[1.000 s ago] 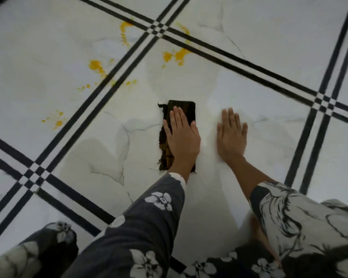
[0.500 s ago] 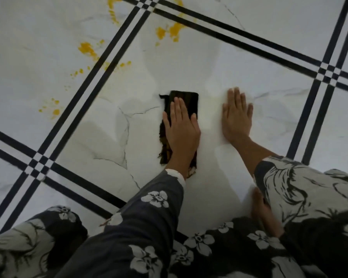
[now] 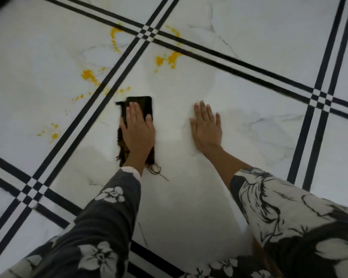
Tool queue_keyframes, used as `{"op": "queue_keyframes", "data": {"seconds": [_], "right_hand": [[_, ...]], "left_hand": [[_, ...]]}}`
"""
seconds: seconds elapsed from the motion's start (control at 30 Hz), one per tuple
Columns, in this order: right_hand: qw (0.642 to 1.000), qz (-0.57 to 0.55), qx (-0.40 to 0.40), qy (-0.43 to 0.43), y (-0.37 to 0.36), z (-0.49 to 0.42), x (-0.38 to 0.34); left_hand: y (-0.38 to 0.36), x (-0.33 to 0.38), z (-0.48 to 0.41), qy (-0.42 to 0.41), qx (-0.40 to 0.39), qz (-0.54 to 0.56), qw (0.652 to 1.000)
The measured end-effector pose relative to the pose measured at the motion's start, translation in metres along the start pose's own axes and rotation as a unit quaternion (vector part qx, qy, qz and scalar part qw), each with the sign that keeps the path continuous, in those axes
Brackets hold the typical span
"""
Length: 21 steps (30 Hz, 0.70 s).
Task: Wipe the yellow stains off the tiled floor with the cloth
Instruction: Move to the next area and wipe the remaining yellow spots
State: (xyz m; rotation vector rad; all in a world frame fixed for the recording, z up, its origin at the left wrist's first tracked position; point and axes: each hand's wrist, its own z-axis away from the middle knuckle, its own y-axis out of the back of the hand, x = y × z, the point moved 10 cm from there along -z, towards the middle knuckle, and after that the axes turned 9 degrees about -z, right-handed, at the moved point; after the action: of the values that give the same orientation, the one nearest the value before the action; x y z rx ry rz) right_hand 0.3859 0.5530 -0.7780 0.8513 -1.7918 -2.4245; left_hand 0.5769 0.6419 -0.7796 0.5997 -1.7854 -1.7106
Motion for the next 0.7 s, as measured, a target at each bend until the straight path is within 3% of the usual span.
{"op": "queue_keyframes", "data": {"seconds": [0.1, 0.13, 0.23, 0.27, 0.37, 0.4, 0.5, 0.53, 0.63, 0.7], "right_hand": [[1.0, 0.002, -0.002, 0.022, -0.003, -0.022, -0.021], [1.0, 0.001, -0.002, 0.026, -0.003, -0.022, -0.023], [0.997, -0.004, -0.007, 0.072, -0.012, -0.041, -0.06], [0.996, -0.007, -0.01, 0.088, -0.016, -0.046, -0.073], [0.99, -0.005, -0.01, 0.141, -0.034, -0.064, -0.122], [0.988, -0.007, -0.004, 0.154, -0.038, -0.067, -0.134], [0.983, -0.017, -0.021, 0.184, -0.063, -0.08, -0.181], [0.983, -0.014, -0.029, 0.182, -0.07, -0.085, -0.191], [0.986, 0.012, -0.002, 0.167, -0.078, -0.088, -0.196], [0.986, 0.021, 0.014, 0.166, -0.081, -0.091, -0.194]], "left_hand": [[0.005, -0.031, -0.024, 0.105, 0.017, 0.0, 0.994], [0.005, -0.024, -0.023, 0.077, 0.013, -0.002, 0.997], [0.004, -0.017, -0.037, -0.127, 0.001, -0.036, 0.991], [0.0, -0.032, -0.049, -0.127, -0.017, -0.036, 0.991], [0.009, -0.108, -0.068, 0.087, -0.008, -0.041, 0.995], [0.011, -0.108, -0.064, 0.106, -0.003, -0.043, 0.993], [0.014, -0.106, -0.049, 0.005, -0.005, -0.038, 0.999], [0.019, -0.128, -0.049, 0.021, 0.003, -0.023, 1.0], [0.032, -0.222, -0.04, 0.229, 0.046, -0.016, 0.972], [0.031, -0.258, -0.05, 0.32, 0.035, -0.018, 0.947]]}}
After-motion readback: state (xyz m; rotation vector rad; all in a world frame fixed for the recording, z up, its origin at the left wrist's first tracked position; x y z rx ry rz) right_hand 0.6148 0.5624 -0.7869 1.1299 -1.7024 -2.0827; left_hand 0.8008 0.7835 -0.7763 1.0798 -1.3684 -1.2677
